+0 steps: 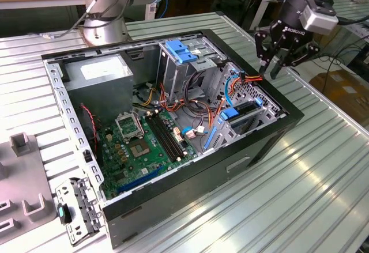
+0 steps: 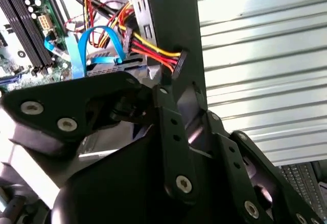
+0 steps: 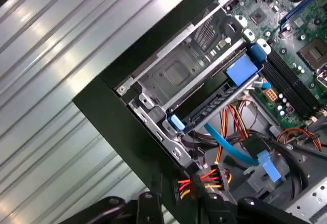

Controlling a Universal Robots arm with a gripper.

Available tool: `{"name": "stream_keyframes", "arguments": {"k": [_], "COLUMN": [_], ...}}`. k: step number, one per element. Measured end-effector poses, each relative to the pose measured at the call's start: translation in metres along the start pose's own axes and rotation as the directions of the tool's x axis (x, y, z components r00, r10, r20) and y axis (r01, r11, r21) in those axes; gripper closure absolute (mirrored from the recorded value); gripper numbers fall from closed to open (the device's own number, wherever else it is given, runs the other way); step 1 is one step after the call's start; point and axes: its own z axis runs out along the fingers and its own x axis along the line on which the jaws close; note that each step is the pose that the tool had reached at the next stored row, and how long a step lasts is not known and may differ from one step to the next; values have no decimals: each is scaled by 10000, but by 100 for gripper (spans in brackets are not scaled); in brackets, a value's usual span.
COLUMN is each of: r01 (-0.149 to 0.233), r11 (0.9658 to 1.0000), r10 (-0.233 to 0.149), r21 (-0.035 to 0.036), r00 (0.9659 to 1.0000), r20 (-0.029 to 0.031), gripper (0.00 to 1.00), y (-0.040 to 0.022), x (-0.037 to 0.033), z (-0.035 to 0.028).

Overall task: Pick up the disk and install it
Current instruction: 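Insert the first disk wire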

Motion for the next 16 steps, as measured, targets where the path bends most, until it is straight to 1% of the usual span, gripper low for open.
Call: {"name": "stream_keyframes", "arguments": {"k": [1,2,3,4,7,11,14,15,16], "r01": [0,-1,0,0,4,10,12,12,12], "r11": [10000,10000,10000,10000,10000,10000,10000,10000,10000], "r10": [0,1,0,0,-4,-10,-12,-12,-12], "r21": [-1,-1,-1,0,4,9,10,10,10], "r00": [10000,10000,10000,10000,10000,10000,10000,10000,10000], "r20": [1,2,3,5,-8,-14,-12,-12,-12], "gripper": [63,63,63,63,63,63,63,71,71], "y": [-31,-51,-79,-80,-74,-73,-72,-72,-73], "x": [-2,-3,-4,-6,-11,-13,-13,-13,-13], "z": [23,41,73,90,100,141,144,144,144]}}
